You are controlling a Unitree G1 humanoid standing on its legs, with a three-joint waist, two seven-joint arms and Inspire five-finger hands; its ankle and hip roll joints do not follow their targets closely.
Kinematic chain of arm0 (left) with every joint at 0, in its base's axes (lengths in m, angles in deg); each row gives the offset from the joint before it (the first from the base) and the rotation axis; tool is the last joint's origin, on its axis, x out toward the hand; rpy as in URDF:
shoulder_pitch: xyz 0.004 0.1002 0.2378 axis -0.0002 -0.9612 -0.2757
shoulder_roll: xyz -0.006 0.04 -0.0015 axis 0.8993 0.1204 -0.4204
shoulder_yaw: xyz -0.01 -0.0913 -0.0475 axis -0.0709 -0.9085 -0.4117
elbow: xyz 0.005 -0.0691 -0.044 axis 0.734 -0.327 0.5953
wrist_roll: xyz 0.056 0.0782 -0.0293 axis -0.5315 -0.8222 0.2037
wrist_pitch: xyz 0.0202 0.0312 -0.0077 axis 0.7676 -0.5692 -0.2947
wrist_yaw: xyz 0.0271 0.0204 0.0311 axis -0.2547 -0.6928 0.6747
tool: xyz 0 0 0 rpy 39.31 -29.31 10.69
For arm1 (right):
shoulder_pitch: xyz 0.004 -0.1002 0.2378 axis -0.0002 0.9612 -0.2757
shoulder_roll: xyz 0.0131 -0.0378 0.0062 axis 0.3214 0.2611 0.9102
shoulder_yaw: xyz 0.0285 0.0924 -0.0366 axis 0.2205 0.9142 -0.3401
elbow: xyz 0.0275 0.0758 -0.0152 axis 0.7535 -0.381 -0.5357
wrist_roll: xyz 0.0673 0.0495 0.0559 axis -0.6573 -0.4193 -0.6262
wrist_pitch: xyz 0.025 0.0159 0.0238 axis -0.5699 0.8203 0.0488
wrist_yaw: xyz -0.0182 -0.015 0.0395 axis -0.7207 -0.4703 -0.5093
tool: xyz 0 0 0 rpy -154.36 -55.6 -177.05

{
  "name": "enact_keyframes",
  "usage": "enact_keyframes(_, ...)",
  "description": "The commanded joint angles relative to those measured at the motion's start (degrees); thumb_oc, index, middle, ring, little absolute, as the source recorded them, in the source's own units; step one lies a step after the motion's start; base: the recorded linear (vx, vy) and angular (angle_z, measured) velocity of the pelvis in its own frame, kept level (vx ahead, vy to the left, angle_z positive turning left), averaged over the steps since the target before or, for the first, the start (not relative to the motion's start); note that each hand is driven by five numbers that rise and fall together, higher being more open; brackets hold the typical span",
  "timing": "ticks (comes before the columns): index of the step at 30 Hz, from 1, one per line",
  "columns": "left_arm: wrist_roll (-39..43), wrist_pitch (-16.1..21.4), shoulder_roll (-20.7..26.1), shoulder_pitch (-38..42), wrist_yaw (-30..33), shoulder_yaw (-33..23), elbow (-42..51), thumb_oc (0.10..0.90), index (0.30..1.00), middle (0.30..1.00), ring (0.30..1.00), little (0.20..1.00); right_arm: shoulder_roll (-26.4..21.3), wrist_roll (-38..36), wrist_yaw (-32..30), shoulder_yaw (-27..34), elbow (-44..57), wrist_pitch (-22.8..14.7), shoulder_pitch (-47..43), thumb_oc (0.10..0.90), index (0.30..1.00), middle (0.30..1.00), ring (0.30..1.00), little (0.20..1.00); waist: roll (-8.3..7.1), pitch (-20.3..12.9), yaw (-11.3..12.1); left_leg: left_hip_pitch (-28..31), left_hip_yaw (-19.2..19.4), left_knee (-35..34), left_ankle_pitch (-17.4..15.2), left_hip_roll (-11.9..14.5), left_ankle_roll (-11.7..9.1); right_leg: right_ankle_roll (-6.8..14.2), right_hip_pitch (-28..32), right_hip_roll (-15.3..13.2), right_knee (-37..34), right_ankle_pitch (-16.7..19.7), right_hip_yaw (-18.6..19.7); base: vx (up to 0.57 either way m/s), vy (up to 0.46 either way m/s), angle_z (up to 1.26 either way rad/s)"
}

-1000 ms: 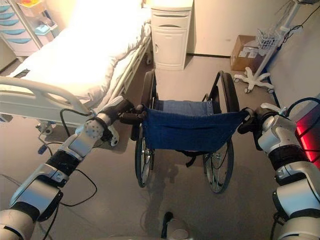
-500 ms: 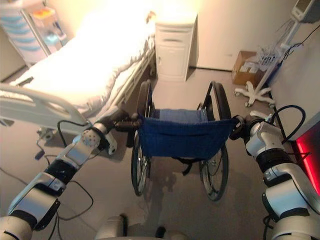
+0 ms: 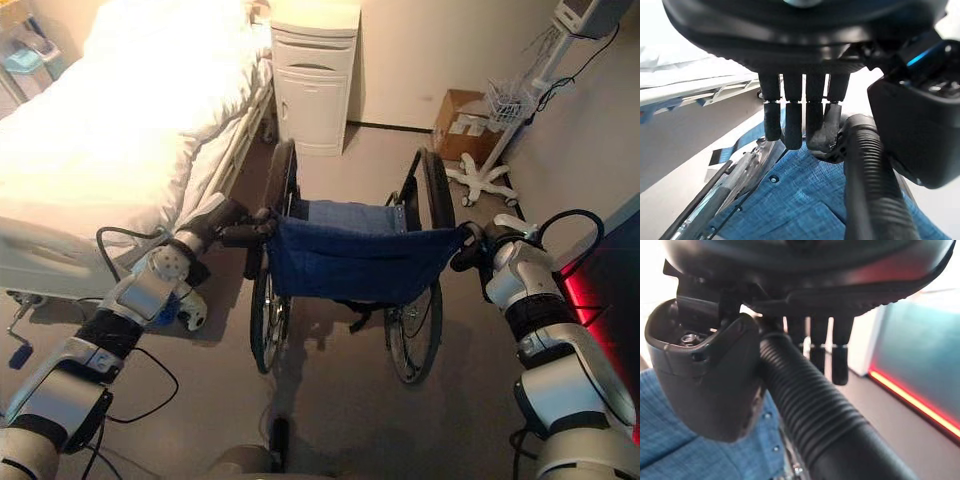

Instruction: Push the wheelchair next to the bed

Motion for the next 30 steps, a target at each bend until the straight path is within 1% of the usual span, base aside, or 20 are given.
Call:
enact_keyframes(1, -3.18, -5.78, 2.50, -4.16, 0.27, 2.63, -5.72, 0.400, 0.300, 0.300, 0.300, 0.300, 7.71, 3.02, -2.75, -9.71, 7.14, -14.43, -3.73, 0.400, 0.300, 0.300, 0.300, 0.300, -2.42, 0.07, 8.03, -5.40, 3.08, 4.06, -1.71, -0.86, -3.29, 8.08, 3.02, -10.94, 1.00, 14.64, 5.60, 0.13, 0.177, 0.00)
enact_keyframes(2, -2.15, -6.29, 1.99, -3.89, 1.25, 2.79, -5.89, 0.400, 0.300, 0.300, 0.300, 0.300, 8.15, 3.56, -3.66, -9.64, 6.84, -15.09, -3.83, 0.400, 0.300, 0.300, 0.300, 0.300, -2.56, -0.27, 8.10, -5.90, 3.05, 4.10, -1.82, -1.39, -2.73, 8.20, 3.24, -10.41, 3.39, 15.78, 6.46, 0.08, 0.136, -0.08)
enact_keyframes(3, -2.09, -6.36, 1.92, -3.89, 1.29, 2.82, -5.88, 0.400, 0.300, 0.300, 0.300, 0.300, 8.17, 3.63, -3.79, -9.65, 6.79, -15.26, -3.82, 0.400, 0.300, 0.300, 0.300, 0.300, -2.60, -0.33, 8.12, -6.00, 3.08, 4.16, -1.87, -1.48, -2.64, 8.25, 3.19, -10.35, 3.76, 15.89, 6.59, 0.10, 0.141, 0.02)
enact_keyframes(4, -1.19, -6.56, 1.58, -3.98, 1.77, 2.93, -6.10, 0.400, 0.300, 0.300, 0.300, 0.300, 8.06, 3.50, -4.88, -9.68, 6.28, -16.30, -3.37, 0.400, 0.300, 0.300, 0.300, 0.300, -2.83, -0.65, 7.94, -6.07, 3.09, 4.30, -1.99, -2.11, -2.12, 8.50, 2.76, -9.54, 5.75, 17.54, 7.27, 0.16, 0.130, 0.13)
enact_keyframes(5, 0.25, -6.54, 0.94, -4.81, 2.59, 2.55, -6.08, 0.400, 0.300, 0.300, 0.300, 0.300, 7.67, 3.08, -5.80, -9.60, 6.98, -16.66, -2.36, 0.400, 0.300, 0.300, 0.300, 0.300, -3.00, -1.01, 7.48, -5.15, 3.03, 4.48, -2.72, -2.75, -1.47, 8.70, 0.70, -8.73, 9.19, 19.62, 7.65, 0.25, 0.144, 0.24)
enact_keyframes(6, 0.66, -6.37, 0.47, -5.58, 2.70, 1.98, -6.03, 0.400, 0.300, 0.300, 0.300, 0.300, 7.36, 2.72, -5.98, -9.52, 7.70, -16.56, -1.79, 0.400, 0.300, 0.300, 0.300, 0.300, -3.01, -1.07, 7.02, -4.18, 2.83, 4.57, -3.32, -2.93, -1.12, 8.50, -1.26, -8.42, 9.93, 19.80, 7.78, 0.23, 0.095, 0.28)
enact_keyframes(7, 0.81, -6.34, 0.39, -5.73, 2.76, 1.87, -6.00, 0.400, 0.300, 0.300, 0.300, 0.300, 7.31, 2.66, -5.99, -9.52, 7.83, -16.52, -1.68, 0.400, 0.300, 0.300, 0.300, 0.300, -3.05, -1.07, 6.91, -4.02, 2.79, 4.61, -3.45, -3.01, -1.07, 8.47, -1.55, -8.43, 10.12, 19.72, 7.78, 0.24, 0.025, 0.34)
enact_keyframes(9, 1.13, -6.43, -0.38, -7.53, 3.57, 0.79, -4.96, 0.400, 0.300, 0.300, 0.300, 0.300, 6.59, 2.24, -5.49, -9.23, 9.22, -16.04, -0.70, 0.400, 0.300, 0.300, 0.300, 0.300, -2.46, -0.74, 5.67, -1.07, 1.89, 4.72, -4.61, -2.89, -1.05, 7.60, -7.30, -7.95, 7.98, 18.41, 6.89, 0.31, -0.013, 0.26)
enact_keyframes(11, 3.16, -6.34, 0.03, -9.19, 4.43, -0.32, -3.74, 0.400, 0.300, 0.300, 0.300, 0.300, 6.09, 2.29, -4.05, -8.99, 11.29, -14.83, -0.64, 0.400, 0.300, 0.300, 0.300, 0.300, -1.71, 0.73, 3.53, 3.46, 0.59, 3.63, -6.58, -2.67, -1.01, 7.37, -15.55, -8.41, 6.57, 19.66, 6.25, 0.37, -0.065, -0.23)
enact_keyframes(12, 4.57, -6.00, 0.34, -9.72, 5.09, -1.22, -3.05, 0.400, 0.300, 0.300, 0.300, 0.300, 5.68, 2.54, -3.42, -8.66, 12.24, -14.13, -0.46, 0.400, 0.300, 0.300, 0.300, 0.300, -1.99, 1.92, 2.12, 5.78, -0.63, 3.41, -8.46, -3.42, -0.60, 7.59, -20.36, -8.66, 3.88, 21.66, 6.73, 0.43, -0.115, -0.34)
enact_keyframes(14, 5.80, -5.30, 0.51, -9.87, 5.47, -2.10, -2.46, 0.400, 0.300, 0.300, 0.300, 0.300, 4.56, 3.30, -2.14, -7.76, 14.02, -12.36, 0.05, 0.400, 0.300, 0.300, 0.300, 0.300, -2.49, 3.15, 0.41, 8.56, -3.16, 4.01, -11.16, -4.55, -0.26, 8.07, -23.61, -8.81, -2.56, 22.74, 7.18, 0.46, -0.161, 0.12)
enact_keyframes(15, 5.89, -5.20, 0.45, -9.54, 5.16, -2.28, -2.33, 0.400, 0.300, 0.300, 0.300, 0.300, 4.10, 3.38, -1.34, -7.45, 14.46, -11.32, -0.20, 0.400, 0.300, 0.300, 0.300, 0.300, -2.65, 3.49, -0.17, 9.46, -4.21, 4.55, -12.08, -4.83, -0.33, 8.12, -24.41, -8.79, -7.00, 22.44, 7.21, 0.44, -0.197, 0.72)
enact_keyframes(17, 5.16, -5.25, 0.38, -8.83, 3.77, -2.15, -2.29, 0.400, 0.300, 0.300, 0.300, 0.300, 3.48, 3.64, 0.97, -7.20, 14.71, -9.32, -1.42, 0.400, 0.300, 0.300, 0.300, 0.300, -2.33, 3.85, -0.59, 10.44, -4.97, 6.10, -13.70, -4.24, -0.85, 7.95, -23.49, -8.62, -11.89, 21.93, 6.50, 0.44, -0.248, 1.15)
enact_keyframes(20, 4.21, -5.41, 0.76, -8.58, 1.79, -1.92, -1.79, 0.400, 0.300, 0.300, 0.300, 0.300, 2.67, 3.95, 3.14, -7.53, 14.73, -8.26, -2.33, 0.400, 0.300, 0.300, 0.300, 0.300, -2.71, 3.64, -0.90, 11.45, -5.29, 7.72, -15.68, -3.96, -1.21, 7.82, -23.07, -9.18, -10.64, 22.28, 7.23, 0.38, -0.248, 1.13)
enact_keyframes(22, 3.75, -5.17, 0.83, -8.31, 1.44, -1.51, -1.90, 0.400, 0.300, 0.300, 0.300, 0.300, 1.88, 3.29, 3.68, -8.10, 14.31, -8.06, -2.75, 0.400, 0.300, 0.300, 0.300, 0.300, -3.17, 3.22, -1.42, 11.56, -5.56, 8.91, -16.95, -3.80, -1.24, 7.83, -21.80, -8.71, -8.76, 21.34, 8.44, 0.41, -0.292, 0.57)
enact_keyframes(24, 6.09, -5.52, 0.95, -8.53, 1.95, -1.26, -2.34, 0.400, 0.300, 0.300, 0.300, 0.300, 2.37, 2.77, 4.55, -8.57, 13.87, -7.84, -2.85, 0.400, 0.300, 0.300, 0.300, 0.300, -3.23, 2.98, -1.64, 11.71, -5.47, 10.07, -17.82, -3.03, -2.00, 7.86, -22.43, -8.96, -3.00, 20.82, 8.35, 0.36, -0.255, 0.92)
enact_keyframes(25, 5.52, -5.82, 1.46, -8.26, 1.66, -1.41, -2.28, 0.400, 0.300, 0.300, 0.300, 0.300, 1.99, 2.96, 5.58, -8.42, 13.86, -8.54, -3.05, 0.400, 0.300, 0.300, 0.300, 0.300, -3.21, 3.18, -2.06, 12.54, -3.99, 9.90, -17.49, -0.57, -3.67, 7.66, -22.10, -9.21, -2.07, 19.85, 7.13, 0.24, -0.180, 1.03)
enact_keyframes(26, 5.37, -6.02, 1.56, -8.05, 1.72, -1.35, -2.23, 0.400, 0.300, 0.300, 0.300, 0.300, 1.87, 2.82, 5.74, -8.46, 13.72, -8.77, -3.20, 0.400, 0.300, 0.300, 0.300, 0.300, -3.16, 3.33, -2.16, 12.66, -3.59, 9.87, -17.40, 0.01, -4.05, 7.53, -21.85, -9.13, -2.07, 19.60, 6.90, 0.29, -0.250, 0.72)
enact_keyframes(27, 5.85, -5.68, 1.64, -7.53, 1.96, -0.81, -2.74, 0.400, 0.300, 0.300, 0.300, 0.300, 1.69, 2.83, 5.58, -8.63, 13.13, -9.51, -2.99, 0.400, 0.300, 0.300, 0.300, 0.300, -3.24, 3.69, -2.87, 13.26, -2.23, 9.66, -15.96, 2.01, -5.03, 7.00, -21.15, -8.76, -3.09, 19.55, 6.03, 0.27, -0.241, 0.34)
enact_keyframes(30, 4.58, -5.35, 1.30, -5.95, 1.94, 0.15, -3.66, 0.400, 0.300, 0.300, 0.300, 0.300, 1.59, 1.34, 4.32, -9.44, 12.04, -9.95, -3.45, 0.400, 0.300, 0.300, 0.300, 0.300, -2.59, 3.26, -3.74, 15.17, -1.13, 8.24, -11.02, 5.16, -7.56, 5.70, -19.54, -7.40, -4.23, 18.20, 3.57, 0.23, -0.207, 0.37)
